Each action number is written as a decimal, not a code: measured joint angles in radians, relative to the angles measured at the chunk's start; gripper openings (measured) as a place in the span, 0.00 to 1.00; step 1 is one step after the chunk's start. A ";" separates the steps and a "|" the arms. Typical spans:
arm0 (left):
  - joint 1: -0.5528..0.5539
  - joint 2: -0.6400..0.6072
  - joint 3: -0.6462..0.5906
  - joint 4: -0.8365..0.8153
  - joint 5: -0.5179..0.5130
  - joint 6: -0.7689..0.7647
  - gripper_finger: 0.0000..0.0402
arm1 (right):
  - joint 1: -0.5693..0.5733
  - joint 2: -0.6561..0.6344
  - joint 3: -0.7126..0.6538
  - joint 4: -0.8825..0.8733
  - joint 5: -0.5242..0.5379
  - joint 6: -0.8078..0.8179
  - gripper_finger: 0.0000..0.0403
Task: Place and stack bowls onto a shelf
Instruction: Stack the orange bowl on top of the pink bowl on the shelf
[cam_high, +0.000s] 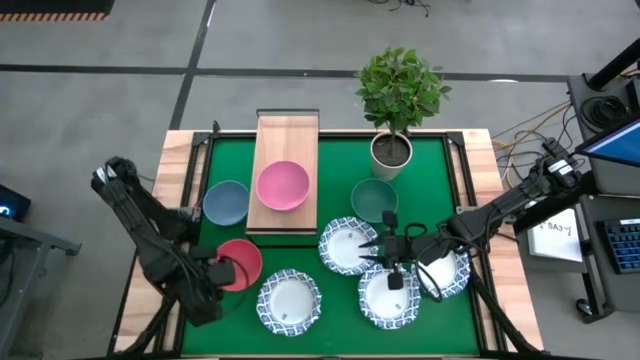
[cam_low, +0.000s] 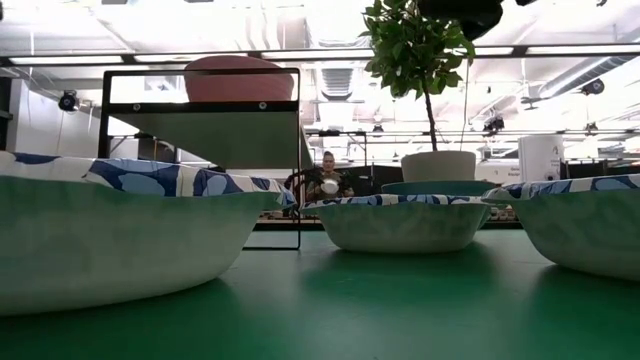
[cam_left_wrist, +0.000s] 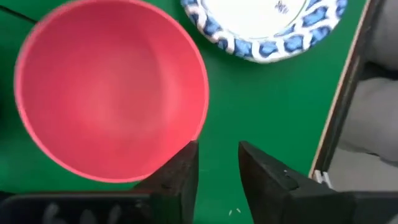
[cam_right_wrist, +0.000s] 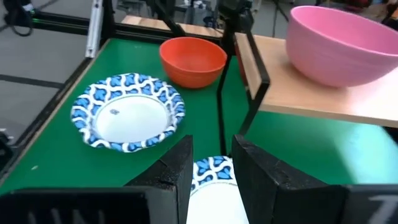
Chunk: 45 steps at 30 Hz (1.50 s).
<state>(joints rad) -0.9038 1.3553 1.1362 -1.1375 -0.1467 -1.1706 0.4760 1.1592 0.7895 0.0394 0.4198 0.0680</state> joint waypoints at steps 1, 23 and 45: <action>-0.001 0.015 0.000 0.003 0.000 0.000 0.28 | 0.000 -0.001 0.000 0.001 -0.012 0.002 0.25; 0.031 0.318 -0.001 0.051 -0.052 0.106 0.33 | 0.004 0.001 0.000 -0.004 -0.035 0.010 0.24; 0.021 0.315 0.387 -0.169 0.060 0.122 0.00 | 0.004 0.002 0.000 -0.005 -0.035 -0.003 0.22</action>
<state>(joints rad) -0.8825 1.6707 1.5228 -1.3066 -0.0868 -1.0481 0.4801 1.1610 0.7891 0.0345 0.3847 0.0648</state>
